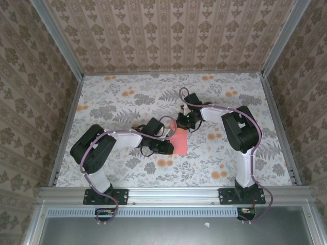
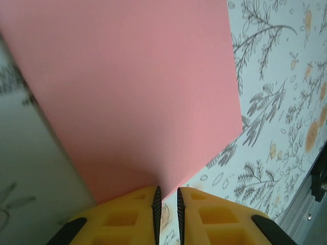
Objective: Fold a paper plane with a square sheet of paper (fold left side to right side)
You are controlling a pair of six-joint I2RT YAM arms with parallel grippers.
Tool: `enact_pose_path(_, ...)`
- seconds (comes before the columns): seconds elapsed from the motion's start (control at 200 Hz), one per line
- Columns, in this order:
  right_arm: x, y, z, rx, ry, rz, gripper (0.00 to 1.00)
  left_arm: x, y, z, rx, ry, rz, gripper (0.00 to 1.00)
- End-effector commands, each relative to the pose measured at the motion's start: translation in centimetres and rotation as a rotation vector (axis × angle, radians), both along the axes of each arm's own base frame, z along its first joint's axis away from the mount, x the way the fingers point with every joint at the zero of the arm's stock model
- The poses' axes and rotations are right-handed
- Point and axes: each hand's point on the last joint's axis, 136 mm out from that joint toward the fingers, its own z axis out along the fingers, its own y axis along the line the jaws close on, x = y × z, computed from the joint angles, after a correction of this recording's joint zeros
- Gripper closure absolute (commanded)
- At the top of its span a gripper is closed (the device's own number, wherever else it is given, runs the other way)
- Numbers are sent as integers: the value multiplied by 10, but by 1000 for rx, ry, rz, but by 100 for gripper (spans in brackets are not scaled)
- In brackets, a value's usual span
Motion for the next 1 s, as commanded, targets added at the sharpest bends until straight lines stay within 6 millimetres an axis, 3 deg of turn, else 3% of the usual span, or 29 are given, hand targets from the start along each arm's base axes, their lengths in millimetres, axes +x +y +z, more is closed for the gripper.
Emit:
enact_pose_path(0.0, -10, -22, -35, -112, 80, -29, 94, -24, 7, -1, 11, 79, -9, 81)
enact_pose_path(0.145, -10, -19, -33, -95, 71, -19, 94, -3, 0, 31, -89, 49, 18, 81)
enact_pose_path(0.26, -9, -18, -31, -89, 63, -16, 94, 30, 3, 60, -167, -8, 76, 80)
enact_pose_path(0.35, -7, -15, -29, -77, 52, -7, 94, 52, 8, 68, -188, -38, 103, 80)
enact_pose_path(0.515, -4, -10, -25, -61, 26, 19, 94, 76, -2, 65, -207, -49, 87, 80)
enact_pose_path(0.695, -3, -10, -25, -63, 26, 20, 94, 95, -18, 48, -211, -35, 75, 80)
enact_pose_path(0.995, -4, -8, -22, -55, 18, 30, 94, 95, -25, 13, -136, -2, 65, 80)
